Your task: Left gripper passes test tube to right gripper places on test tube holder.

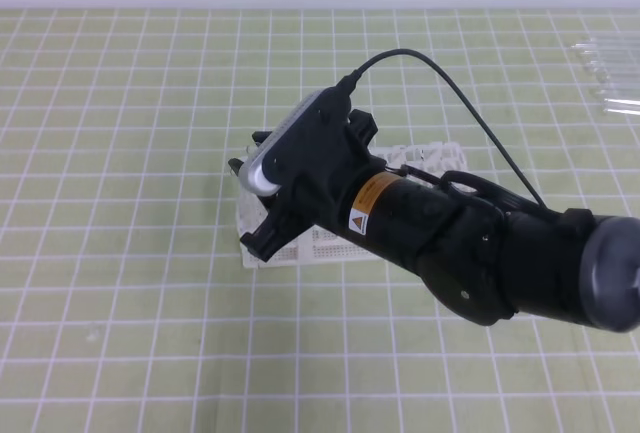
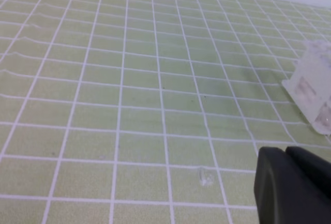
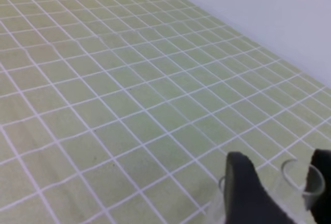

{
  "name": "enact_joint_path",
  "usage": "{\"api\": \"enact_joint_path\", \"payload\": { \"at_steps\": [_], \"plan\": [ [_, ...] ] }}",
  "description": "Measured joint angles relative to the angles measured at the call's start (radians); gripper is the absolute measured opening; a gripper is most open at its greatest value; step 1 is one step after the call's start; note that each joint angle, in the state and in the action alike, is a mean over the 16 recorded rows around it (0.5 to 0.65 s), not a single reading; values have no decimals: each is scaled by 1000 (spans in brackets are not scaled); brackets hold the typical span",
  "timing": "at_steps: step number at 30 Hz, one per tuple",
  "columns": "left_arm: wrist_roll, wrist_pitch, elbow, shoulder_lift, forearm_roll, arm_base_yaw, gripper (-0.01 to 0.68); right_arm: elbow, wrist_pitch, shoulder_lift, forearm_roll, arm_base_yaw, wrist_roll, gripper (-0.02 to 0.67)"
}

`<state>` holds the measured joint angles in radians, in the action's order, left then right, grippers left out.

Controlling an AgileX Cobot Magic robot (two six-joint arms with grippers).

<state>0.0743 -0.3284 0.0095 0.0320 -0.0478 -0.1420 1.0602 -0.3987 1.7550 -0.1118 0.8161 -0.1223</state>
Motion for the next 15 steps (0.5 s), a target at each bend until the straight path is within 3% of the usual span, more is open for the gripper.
{"api": "enact_joint_path", "payload": {
  "at_steps": [15],
  "plan": [
    [0, -5, -3, -10, -1, 0, -3, 0, 2, -40, 0, -25, -32, 247]
  ]
}}
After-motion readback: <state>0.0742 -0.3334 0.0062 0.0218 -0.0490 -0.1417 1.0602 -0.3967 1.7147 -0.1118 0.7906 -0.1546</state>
